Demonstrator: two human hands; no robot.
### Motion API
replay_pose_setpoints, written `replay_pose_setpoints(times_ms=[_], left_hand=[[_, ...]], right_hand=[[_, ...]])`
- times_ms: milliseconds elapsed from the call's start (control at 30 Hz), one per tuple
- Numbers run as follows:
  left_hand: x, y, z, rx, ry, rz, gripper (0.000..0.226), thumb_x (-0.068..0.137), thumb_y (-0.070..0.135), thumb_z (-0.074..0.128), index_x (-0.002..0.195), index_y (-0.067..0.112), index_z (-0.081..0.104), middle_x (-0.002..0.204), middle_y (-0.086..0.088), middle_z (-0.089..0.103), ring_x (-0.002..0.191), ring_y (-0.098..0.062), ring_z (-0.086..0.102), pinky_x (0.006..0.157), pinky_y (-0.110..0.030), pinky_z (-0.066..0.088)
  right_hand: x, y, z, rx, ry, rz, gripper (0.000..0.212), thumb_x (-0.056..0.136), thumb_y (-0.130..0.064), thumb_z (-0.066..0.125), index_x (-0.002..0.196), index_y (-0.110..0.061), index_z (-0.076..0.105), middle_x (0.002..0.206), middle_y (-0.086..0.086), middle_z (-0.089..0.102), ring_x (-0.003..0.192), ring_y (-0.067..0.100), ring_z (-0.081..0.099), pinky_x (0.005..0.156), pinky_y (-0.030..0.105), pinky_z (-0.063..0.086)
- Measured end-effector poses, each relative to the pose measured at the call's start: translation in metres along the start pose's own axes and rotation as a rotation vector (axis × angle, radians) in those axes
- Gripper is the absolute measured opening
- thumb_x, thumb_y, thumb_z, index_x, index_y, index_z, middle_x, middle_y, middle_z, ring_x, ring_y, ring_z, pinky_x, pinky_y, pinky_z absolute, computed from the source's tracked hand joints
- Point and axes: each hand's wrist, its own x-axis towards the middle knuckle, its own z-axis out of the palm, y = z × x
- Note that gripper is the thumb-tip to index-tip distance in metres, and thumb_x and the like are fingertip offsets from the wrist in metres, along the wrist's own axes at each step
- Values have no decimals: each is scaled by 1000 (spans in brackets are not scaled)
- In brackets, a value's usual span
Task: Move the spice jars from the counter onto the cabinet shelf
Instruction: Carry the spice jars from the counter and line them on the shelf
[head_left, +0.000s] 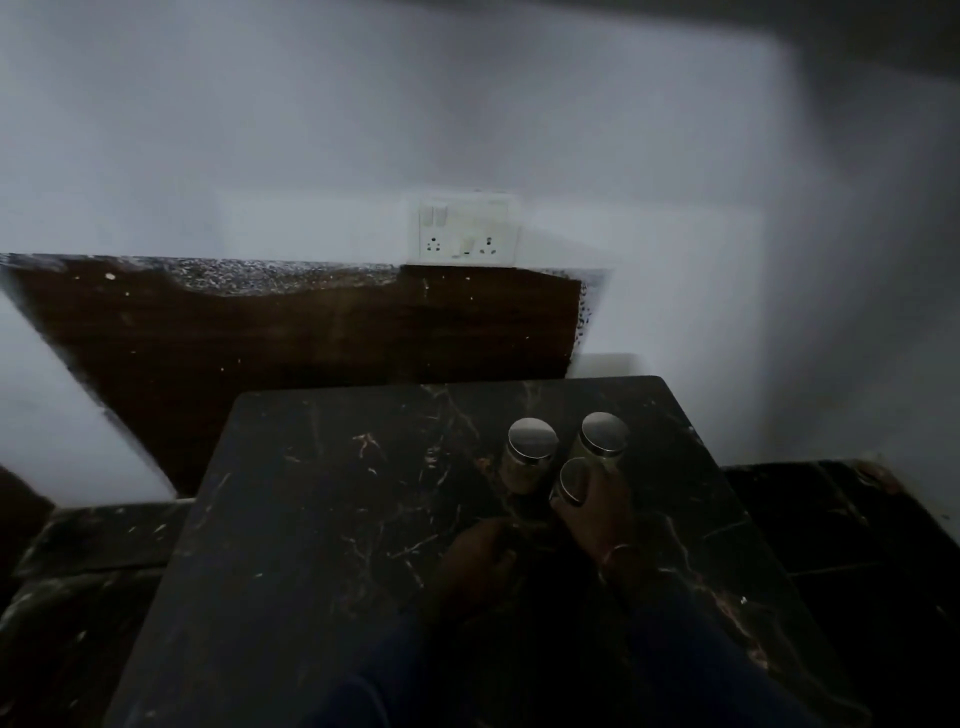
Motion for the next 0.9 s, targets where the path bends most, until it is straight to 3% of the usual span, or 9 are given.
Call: replay_pose_setpoints(times_ms=[100, 200, 300, 433, 533, 600, 733, 833, 900], left_hand=[[0, 4, -13, 46, 41, 24, 41, 95, 19, 53, 136, 20, 47, 129, 2, 58, 108, -2, 52, 83, -7, 38], [3, 12, -18, 7, 40, -10, 40, 95, 18, 54, 134, 18, 48, 128, -2, 59, 106, -4, 55, 84, -11, 43], [4, 14, -20, -173, 74, -77, 39, 95, 21, 55, 133, 18, 48, 125, -1, 60, 98, -1, 57, 73, -8, 45], [-1, 20, -29, -731, 106, -254, 25, 96, 31, 51, 117, 20, 58, 118, -6, 65, 96, -14, 66, 72, -23, 53], [-5, 18, -36, -1087, 29, -410, 28, 96, 39, 46, 114, 22, 59, 116, -11, 65, 107, -29, 63, 85, -44, 54], [-7, 15, -34, -1194, 9, -413, 32, 96, 36, 48, 117, 15, 59, 117, -17, 67, 107, -33, 65, 91, -48, 53], [-10, 17, -18, -911, 212, -270, 36, 88, 28, 63, 121, 19, 55, 115, -5, 66, 93, -15, 70, 71, -26, 57], [-13, 18, -11, -680, 342, -185, 48, 77, 34, 74, 117, 35, 48, 121, 5, 56, 101, -12, 63, 81, -32, 58], [-14, 17, -12, -523, 378, -145, 53, 75, 35, 76, 117, 38, 44, 124, 5, 49, 107, -11, 58, 88, -35, 56]], right_hand=[[11, 1, 0, 56, -40, 0, 47, 74, -22, 80, 116, -16, 59, 117, 1, 56, 114, 19, 55, 94, 26, 42], [13, 4, 4, 143, -46, -16, 33, 80, -24, 75, 108, -22, 59, 104, -11, 55, 102, 10, 56, 91, 28, 46], [8, -3, 0, 298, -207, 35, 38, 83, -38, 71, 116, -31, 55, 109, -15, 55, 105, 11, 57, 85, 30, 51], [-2, -27, -7, 611, -370, 49, 46, 88, -28, 68, 131, -26, 53, 125, -5, 57, 112, 16, 58, 83, 27, 52], [-3, -37, -10, 744, -468, 33, 33, 93, -25, 61, 125, -31, 56, 123, -2, 62, 106, 15, 65, 83, 31, 55], [-5, -40, -5, 860, -431, 100, 32, 96, -24, 55, 128, -28, 54, 122, 2, 63, 104, 19, 66, 81, 33, 55], [-18, -46, 15, 984, -317, 206, 41, 97, -25, 48, 136, -14, 48, 130, 19, 57, 109, 28, 60, 93, 47, 51], [-26, -49, 28, 1128, -375, 397, 59, 80, -52, 61, 131, -23, 53, 124, 13, 63, 109, 32, 64, 85, 50, 57], [-25, -49, 31, 1157, -409, 421, 68, 71, -59, 64, 129, -25, 57, 126, 15, 63, 111, 34, 64, 88, 53, 55]])
